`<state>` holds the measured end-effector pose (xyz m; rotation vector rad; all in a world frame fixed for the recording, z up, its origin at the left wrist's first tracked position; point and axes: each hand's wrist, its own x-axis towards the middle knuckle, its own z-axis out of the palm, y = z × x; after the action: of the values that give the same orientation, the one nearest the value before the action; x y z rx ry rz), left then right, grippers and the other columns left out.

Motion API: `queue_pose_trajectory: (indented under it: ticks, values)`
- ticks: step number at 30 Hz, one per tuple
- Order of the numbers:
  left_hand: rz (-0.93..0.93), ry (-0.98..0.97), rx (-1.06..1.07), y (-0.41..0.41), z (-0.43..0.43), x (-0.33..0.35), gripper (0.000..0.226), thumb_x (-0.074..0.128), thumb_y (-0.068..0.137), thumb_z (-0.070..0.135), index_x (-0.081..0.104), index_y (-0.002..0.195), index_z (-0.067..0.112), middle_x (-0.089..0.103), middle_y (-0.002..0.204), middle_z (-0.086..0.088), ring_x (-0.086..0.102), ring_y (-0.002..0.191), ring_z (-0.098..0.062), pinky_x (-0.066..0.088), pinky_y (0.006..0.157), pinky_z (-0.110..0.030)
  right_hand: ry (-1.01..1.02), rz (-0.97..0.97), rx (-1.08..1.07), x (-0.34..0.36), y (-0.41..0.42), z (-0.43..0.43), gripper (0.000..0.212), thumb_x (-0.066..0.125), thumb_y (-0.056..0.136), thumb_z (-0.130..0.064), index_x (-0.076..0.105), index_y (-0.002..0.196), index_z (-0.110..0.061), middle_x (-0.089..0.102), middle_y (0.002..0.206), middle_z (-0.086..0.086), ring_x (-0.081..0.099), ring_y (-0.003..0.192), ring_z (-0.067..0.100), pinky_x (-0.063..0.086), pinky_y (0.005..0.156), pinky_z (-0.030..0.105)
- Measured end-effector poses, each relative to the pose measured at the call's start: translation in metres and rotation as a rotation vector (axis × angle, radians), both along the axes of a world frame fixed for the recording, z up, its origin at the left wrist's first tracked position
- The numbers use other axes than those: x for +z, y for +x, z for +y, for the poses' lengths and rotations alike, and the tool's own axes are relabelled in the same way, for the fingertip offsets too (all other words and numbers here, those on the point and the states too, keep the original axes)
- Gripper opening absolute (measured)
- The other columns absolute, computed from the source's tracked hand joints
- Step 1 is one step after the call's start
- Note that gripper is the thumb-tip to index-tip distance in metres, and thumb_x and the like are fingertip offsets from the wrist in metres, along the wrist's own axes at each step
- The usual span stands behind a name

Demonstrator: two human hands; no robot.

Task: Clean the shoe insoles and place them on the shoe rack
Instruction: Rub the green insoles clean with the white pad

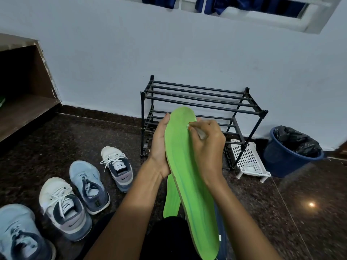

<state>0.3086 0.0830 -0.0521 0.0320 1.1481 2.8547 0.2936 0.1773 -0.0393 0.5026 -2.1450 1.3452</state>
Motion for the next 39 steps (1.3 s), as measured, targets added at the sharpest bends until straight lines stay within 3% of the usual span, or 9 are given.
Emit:
queue_pose_trajectory:
  ticks: [9,13,18,22,25,28,33,37,39]
  values:
    - [-0.002,0.043,0.010,-0.005,-0.002,-0.003,0.067,0.028,0.092,0.055,0.075,0.101,0.008,0.068,0.114,-0.010,0.059,0.099,-0.021,0.035,0.104,-0.033,-0.010,-0.009,0.144,-0.013,0.023,-0.014,0.012,0.064,0.081,0.001,0.071,0.088,-0.005,0.060,0.087,0.005,0.052,0.082,-0.003,0.036,0.077,0.003]
    - [-0.010,0.005,0.000,-0.003,-0.004,-0.002,0.069,0.028,0.093,0.055,0.069,0.109,0.002,0.070,0.103,-0.011,0.067,0.089,-0.019,0.053,0.085,-0.030,0.027,0.012,0.099,-0.004,0.010,-0.006,0.011,0.063,0.083,0.001,0.070,0.090,-0.004,0.058,0.087,0.003,0.054,0.082,0.008,0.037,0.076,0.004]
    - [-0.047,-0.030,0.031,-0.003,-0.001,-0.004,0.063,0.031,0.095,0.052,0.077,0.087,0.009,0.072,0.086,-0.009,0.069,0.073,-0.017,0.056,0.068,-0.025,-0.061,-0.014,0.002,0.003,-0.002,-0.001,0.012,0.059,0.085,0.001,0.068,0.094,-0.001,0.056,0.089,0.003,0.049,0.084,-0.004,0.034,0.076,0.000]
    - [-0.055,0.022,0.030,-0.002,0.000,0.000,0.069,0.028,0.094,0.056,0.059,0.124,0.002,0.056,0.133,-0.016,0.056,0.115,-0.030,0.039,0.106,-0.043,-0.071,-0.039,0.137,-0.009,0.021,-0.017,0.013,0.062,0.083,0.000,0.070,0.092,-0.005,0.059,0.087,0.004,0.054,0.080,0.001,0.038,0.075,0.005]
    - [-0.043,0.079,0.035,-0.003,0.000,-0.001,0.067,0.027,0.094,0.055,0.060,0.123,0.004,0.055,0.136,-0.010,0.039,0.134,-0.037,0.023,0.115,-0.052,-0.096,-0.036,0.184,-0.013,0.030,-0.022,0.013,0.064,0.080,0.002,0.072,0.088,-0.005,0.060,0.084,0.001,0.055,0.083,-0.001,0.036,0.076,0.003]
    - [-0.035,0.069,0.025,-0.003,-0.001,-0.002,0.068,0.028,0.093,0.056,0.071,0.111,0.007,0.063,0.121,-0.011,0.055,0.113,-0.030,0.034,0.110,-0.047,-0.051,-0.005,0.173,-0.009,0.023,-0.018,0.013,0.064,0.081,0.002,0.071,0.088,-0.005,0.059,0.084,0.001,0.052,0.081,-0.007,0.036,0.075,0.003]
    - [-0.037,-0.027,0.040,-0.001,0.003,-0.001,0.065,0.029,0.097,0.049,0.078,0.080,0.011,0.073,0.080,-0.007,0.069,0.068,-0.016,0.056,0.062,-0.023,-0.074,0.024,0.021,0.005,-0.004,-0.005,0.012,0.061,0.084,0.002,0.068,0.093,-0.001,0.056,0.086,0.003,0.050,0.081,-0.002,0.034,0.074,0.001]
    - [-0.041,-0.005,0.012,-0.003,0.002,-0.003,0.062,0.029,0.097,0.049,0.076,0.088,0.009,0.072,0.079,-0.006,0.069,0.068,-0.015,0.056,0.061,-0.023,-0.104,0.014,0.001,0.003,-0.006,-0.007,0.012,0.060,0.084,0.002,0.068,0.093,-0.001,0.057,0.087,0.005,0.051,0.081,0.000,0.033,0.075,0.000]
    - [-0.044,0.019,-0.001,-0.002,0.000,0.000,0.065,0.028,0.095,0.054,0.066,0.111,0.003,0.071,0.092,-0.008,0.068,0.082,-0.016,0.056,0.078,-0.026,-0.096,0.009,0.075,-0.003,0.004,-0.014,0.012,0.061,0.083,0.002,0.069,0.091,-0.002,0.058,0.086,0.004,0.055,0.081,0.007,0.035,0.078,0.003]
